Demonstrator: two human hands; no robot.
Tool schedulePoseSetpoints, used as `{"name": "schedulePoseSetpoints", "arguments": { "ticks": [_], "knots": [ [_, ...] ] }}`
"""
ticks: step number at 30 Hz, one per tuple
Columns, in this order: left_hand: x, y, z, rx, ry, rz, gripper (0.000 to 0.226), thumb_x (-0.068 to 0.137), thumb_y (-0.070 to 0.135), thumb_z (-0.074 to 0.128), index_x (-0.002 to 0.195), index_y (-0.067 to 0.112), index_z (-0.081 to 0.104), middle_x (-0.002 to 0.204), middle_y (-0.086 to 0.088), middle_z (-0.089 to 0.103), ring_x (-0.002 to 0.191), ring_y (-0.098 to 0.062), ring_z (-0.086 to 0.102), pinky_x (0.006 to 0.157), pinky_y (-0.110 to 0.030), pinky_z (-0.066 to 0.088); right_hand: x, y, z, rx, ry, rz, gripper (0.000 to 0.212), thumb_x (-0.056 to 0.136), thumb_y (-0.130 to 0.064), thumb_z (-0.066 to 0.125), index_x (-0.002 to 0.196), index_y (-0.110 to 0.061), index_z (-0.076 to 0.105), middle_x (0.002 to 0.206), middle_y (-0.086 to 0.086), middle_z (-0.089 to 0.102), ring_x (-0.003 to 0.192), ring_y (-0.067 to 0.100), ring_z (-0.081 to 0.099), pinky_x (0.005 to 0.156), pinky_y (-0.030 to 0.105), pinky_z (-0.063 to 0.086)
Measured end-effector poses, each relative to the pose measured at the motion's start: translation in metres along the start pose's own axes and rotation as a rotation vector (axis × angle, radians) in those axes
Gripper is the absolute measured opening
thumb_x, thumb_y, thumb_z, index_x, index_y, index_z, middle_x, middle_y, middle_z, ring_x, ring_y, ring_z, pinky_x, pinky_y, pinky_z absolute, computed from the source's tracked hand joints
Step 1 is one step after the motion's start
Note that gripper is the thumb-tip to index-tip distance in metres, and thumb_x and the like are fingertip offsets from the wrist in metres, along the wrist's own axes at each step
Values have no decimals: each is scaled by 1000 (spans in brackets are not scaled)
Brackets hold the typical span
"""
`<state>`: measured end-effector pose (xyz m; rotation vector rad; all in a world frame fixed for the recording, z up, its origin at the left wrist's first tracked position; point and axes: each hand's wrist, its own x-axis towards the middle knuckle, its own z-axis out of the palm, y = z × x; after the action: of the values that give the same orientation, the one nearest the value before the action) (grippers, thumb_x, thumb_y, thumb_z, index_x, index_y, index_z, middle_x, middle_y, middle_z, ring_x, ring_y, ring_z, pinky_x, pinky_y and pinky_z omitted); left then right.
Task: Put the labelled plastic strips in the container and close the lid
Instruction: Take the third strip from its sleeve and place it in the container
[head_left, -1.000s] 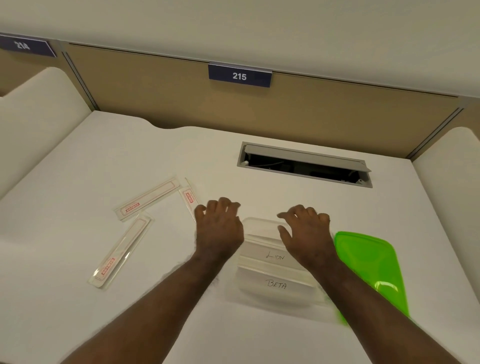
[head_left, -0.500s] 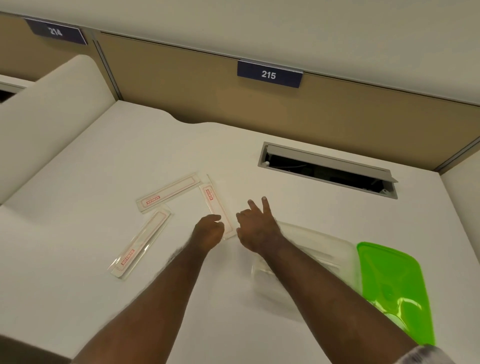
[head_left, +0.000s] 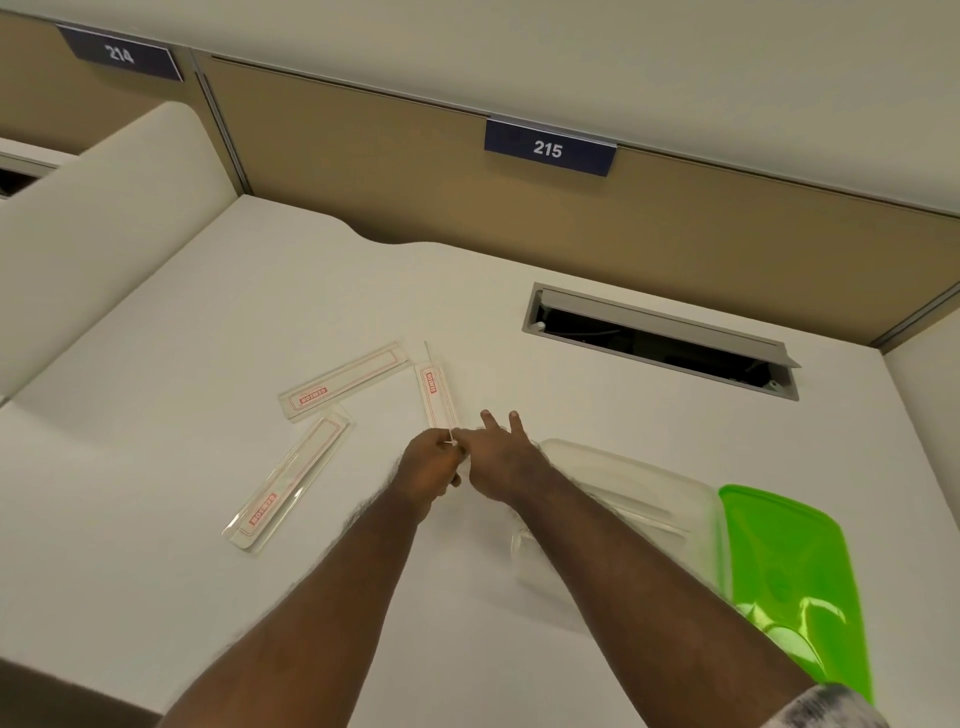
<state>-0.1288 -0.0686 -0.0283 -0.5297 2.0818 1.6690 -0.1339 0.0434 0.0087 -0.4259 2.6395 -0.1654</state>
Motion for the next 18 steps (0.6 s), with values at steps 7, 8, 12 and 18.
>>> {"name": "schedulePoseSetpoints", "arguments": {
  "ticks": [7, 8, 12, 18],
  "knots": [
    [-37, 23, -8, -82, 167, 136, 15, 93, 16, 54, 88, 16, 68, 86, -1, 69, 58, -7, 56, 52, -20, 43, -22, 4, -9, 199, 173, -129, 78, 79, 12, 36, 147, -25, 28, 157, -1, 28, 149, 20, 4, 120, 47, 2],
    [-46, 28, -10, -94, 164, 139, 14, 93, 15, 55, 91, 15, 68, 87, 1, 69, 60, -6, 56, 54, -20, 44, -25, 8, -10, 214, 191, -129, 77, 82, 10, 39, 148, -26, 26, 159, -2, 24, 149, 19, 4, 120, 47, 4],
    [-76, 47, -20, -103, 113, 165, 15, 88, 15, 59, 95, 13, 71, 86, 1, 73, 59, -4, 54, 56, -22, 40, -38, 34, -17, 175, 299, -136, 74, 90, -9, 50, 149, -35, 15, 161, -6, 12, 149, 17, 3, 119, 46, 11],
    [-106, 72, -38, 6, -113, 216, 24, 84, 9, 48, 87, 6, 71, 90, -5, 77, 47, -10, 38, 48, -22, 30, -66, 87, -35, 89, 429, -81, 73, 90, -25, 56, 149, -37, 14, 161, -9, 10, 149, 17, 2, 118, 47, 16]
  ]
}}
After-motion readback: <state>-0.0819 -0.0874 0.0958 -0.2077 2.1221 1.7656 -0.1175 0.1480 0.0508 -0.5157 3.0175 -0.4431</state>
